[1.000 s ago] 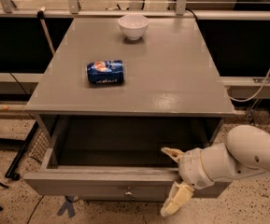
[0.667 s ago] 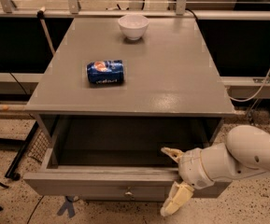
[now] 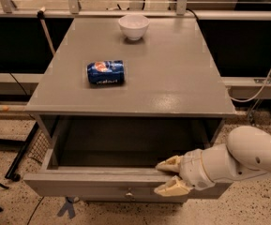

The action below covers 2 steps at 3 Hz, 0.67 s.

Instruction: Open top drawer

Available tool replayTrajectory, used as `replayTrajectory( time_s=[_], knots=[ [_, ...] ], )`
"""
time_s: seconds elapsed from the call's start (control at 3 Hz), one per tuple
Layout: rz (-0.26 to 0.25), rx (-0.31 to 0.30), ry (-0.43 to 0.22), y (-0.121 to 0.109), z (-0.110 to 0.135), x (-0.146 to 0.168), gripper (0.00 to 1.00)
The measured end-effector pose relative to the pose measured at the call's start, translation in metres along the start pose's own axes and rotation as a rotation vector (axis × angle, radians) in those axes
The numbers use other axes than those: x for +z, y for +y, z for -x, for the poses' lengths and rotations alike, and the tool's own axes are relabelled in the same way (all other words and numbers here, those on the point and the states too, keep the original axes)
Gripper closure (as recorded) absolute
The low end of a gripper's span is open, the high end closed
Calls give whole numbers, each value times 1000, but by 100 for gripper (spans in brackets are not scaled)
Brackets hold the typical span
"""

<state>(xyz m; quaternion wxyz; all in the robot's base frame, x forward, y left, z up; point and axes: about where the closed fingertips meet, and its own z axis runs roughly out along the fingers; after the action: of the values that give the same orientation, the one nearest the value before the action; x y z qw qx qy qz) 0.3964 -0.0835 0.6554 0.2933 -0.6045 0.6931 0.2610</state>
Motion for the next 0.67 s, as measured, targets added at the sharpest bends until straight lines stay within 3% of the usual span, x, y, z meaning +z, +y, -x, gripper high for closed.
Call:
replayTrajectory(
  time_s=[0.67],
  knots=[
    [-9, -4, 2, 16, 2, -4, 95]
  ],
)
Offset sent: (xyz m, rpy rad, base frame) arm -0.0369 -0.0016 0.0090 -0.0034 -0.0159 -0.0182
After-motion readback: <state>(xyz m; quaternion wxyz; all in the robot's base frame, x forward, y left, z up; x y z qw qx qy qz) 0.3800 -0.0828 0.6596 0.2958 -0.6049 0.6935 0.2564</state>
